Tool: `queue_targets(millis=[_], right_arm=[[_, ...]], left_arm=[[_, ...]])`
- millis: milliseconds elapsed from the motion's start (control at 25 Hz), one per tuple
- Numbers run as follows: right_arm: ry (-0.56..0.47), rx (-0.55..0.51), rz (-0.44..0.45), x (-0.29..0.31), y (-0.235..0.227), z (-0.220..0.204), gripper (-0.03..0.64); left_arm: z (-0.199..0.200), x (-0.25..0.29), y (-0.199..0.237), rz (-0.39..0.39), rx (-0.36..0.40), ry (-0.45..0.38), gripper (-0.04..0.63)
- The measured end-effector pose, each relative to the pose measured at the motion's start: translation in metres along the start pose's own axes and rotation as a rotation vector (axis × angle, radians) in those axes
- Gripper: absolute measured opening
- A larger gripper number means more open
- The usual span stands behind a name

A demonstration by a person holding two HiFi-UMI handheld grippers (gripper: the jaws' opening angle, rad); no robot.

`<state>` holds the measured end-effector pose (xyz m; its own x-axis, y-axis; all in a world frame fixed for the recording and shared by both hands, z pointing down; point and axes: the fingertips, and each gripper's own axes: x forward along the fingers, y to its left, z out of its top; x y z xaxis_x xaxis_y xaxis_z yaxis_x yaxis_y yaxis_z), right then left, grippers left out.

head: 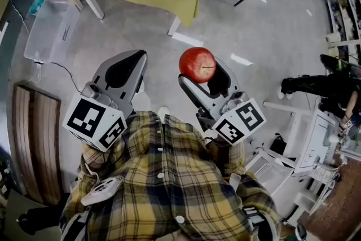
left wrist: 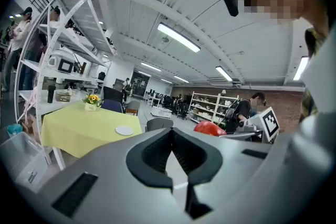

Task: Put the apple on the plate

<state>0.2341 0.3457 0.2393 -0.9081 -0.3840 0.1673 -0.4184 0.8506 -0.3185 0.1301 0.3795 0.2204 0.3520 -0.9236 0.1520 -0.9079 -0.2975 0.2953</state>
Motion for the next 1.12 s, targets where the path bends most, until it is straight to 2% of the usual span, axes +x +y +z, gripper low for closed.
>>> queue_targets(millis=[360,560,880,1120], right_arm=[[0.014,0.005,-0.032,0.099,-0.010,0.023,0.371],[0.022,0.023,-0.090,0.131,-0.019,0.023,0.371],[0.045,0.053,-0.139,0.156,-0.037,0.022,0.371],[0.055,0.073,-0.142,0.172,-0.058,0.024,0.371]], left_arm=[[0.029,0.021,0.092,-0.046,-0.019,0.018,0.006],[0.033,0.030,0.130,-0.073,-0.038,0.035,0.006],[0.029,0.056,0.160,-0.118,-0.063,0.078,0.006],[0.033,0.079,0.175,-0.115,-0.067,0.085,0.006]])
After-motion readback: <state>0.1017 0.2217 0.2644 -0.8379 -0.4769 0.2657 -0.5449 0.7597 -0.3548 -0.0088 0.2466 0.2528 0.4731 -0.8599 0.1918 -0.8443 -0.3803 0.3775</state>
